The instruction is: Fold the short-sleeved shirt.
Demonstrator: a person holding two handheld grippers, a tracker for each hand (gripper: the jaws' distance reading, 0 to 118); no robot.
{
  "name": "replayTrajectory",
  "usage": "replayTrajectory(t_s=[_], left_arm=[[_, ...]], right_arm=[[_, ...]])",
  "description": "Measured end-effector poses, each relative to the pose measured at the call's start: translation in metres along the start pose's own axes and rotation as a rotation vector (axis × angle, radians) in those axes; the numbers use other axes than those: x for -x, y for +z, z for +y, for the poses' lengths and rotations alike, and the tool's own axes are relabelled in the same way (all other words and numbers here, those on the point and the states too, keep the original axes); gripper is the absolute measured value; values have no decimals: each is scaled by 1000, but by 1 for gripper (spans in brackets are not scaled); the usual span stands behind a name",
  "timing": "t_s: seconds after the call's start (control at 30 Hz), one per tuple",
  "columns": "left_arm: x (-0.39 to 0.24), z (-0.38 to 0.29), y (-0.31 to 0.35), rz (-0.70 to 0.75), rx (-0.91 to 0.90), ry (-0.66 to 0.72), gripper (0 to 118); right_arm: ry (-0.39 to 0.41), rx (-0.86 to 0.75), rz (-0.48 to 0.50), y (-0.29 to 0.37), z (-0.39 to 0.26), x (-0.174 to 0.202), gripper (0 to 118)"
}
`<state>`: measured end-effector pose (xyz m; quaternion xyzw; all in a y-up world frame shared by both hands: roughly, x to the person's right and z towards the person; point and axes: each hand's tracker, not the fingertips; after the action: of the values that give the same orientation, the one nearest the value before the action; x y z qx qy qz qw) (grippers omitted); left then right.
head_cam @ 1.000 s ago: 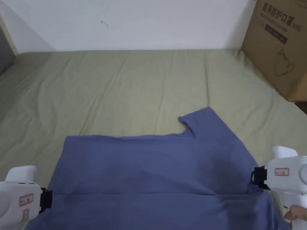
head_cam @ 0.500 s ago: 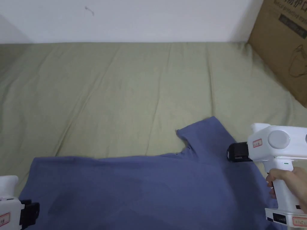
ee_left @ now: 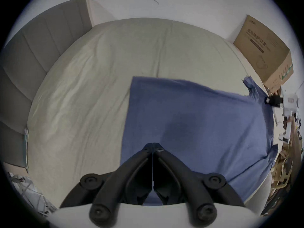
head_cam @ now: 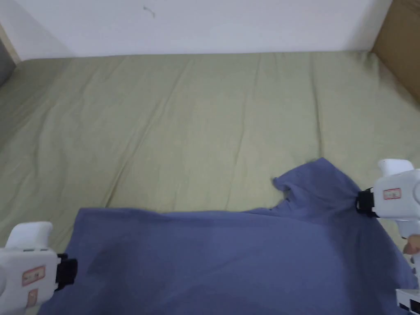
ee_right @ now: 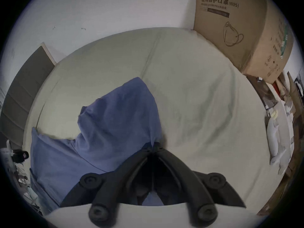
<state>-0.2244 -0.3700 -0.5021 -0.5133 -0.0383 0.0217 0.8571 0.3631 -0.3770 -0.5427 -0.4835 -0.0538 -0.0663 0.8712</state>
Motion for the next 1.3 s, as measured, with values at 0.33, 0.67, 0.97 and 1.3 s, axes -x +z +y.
replayTrajectory(t_s=[0.33,0.67,0.97,1.3], left_arm=[[10,101,-76,7,-17,118,103],[-4,99,-65,17,12,18,2],[0,66,23,5,-71,-42,2],[29,-53,113,-38,-32,-34,2]], right_arm=[[-1,21,-6,-7,3,3,0],[-35,12,17,12,4,5,0],[17,-63,14,96,-19,-2,0],[31,-67,42,190,-139,-14,0]])
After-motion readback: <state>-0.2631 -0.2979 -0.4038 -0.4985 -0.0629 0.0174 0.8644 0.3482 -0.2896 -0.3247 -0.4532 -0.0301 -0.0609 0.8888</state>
